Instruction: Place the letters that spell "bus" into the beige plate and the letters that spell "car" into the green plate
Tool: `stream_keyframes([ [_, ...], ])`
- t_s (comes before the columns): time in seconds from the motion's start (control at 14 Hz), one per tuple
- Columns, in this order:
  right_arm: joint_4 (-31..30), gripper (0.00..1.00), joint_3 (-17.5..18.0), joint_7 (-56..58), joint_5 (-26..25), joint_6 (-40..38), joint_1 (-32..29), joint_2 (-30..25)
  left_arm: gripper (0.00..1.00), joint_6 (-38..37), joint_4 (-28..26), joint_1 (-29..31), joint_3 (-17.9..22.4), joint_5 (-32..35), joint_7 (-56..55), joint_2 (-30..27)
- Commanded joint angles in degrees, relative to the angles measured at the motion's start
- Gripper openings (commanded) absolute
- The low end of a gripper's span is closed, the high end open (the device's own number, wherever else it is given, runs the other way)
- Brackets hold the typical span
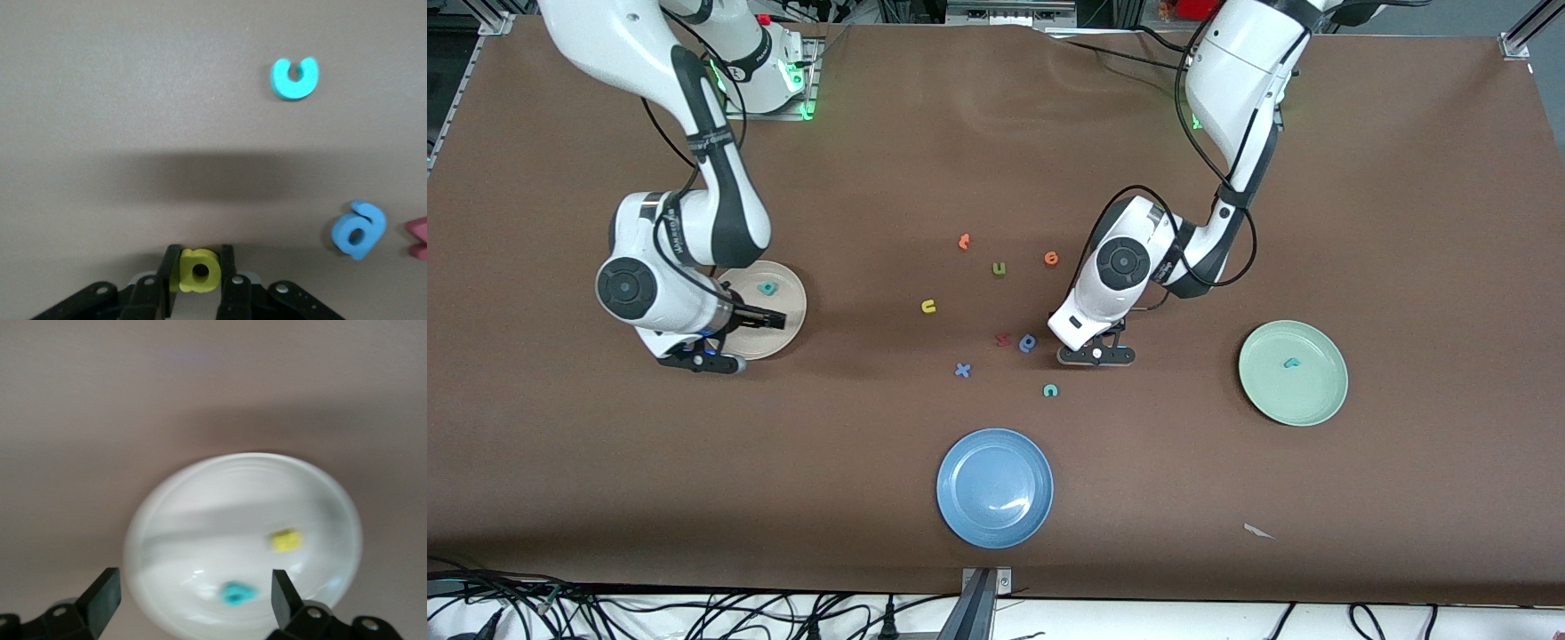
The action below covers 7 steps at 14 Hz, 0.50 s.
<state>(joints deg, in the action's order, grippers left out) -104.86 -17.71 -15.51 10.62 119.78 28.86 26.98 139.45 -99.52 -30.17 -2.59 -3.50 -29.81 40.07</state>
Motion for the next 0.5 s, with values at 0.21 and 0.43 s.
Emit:
stream_keyframes([
  [0.21, 5.2, 1.0, 12.5, -36.4, 0.5, 5.2, 1.3, 4.1, 0.12, -4.2, 0.6, -0.2, 1.3, -0.4, 0.9, -1.0],
  [0.43, 5.2, 1.0, 12.7, -52.1, 0.3, 11.3, 6.8, 7.1, 0.1, -15.1, 4.1, 5.3, 4.3, 1.6, 11.7, -4.6],
])
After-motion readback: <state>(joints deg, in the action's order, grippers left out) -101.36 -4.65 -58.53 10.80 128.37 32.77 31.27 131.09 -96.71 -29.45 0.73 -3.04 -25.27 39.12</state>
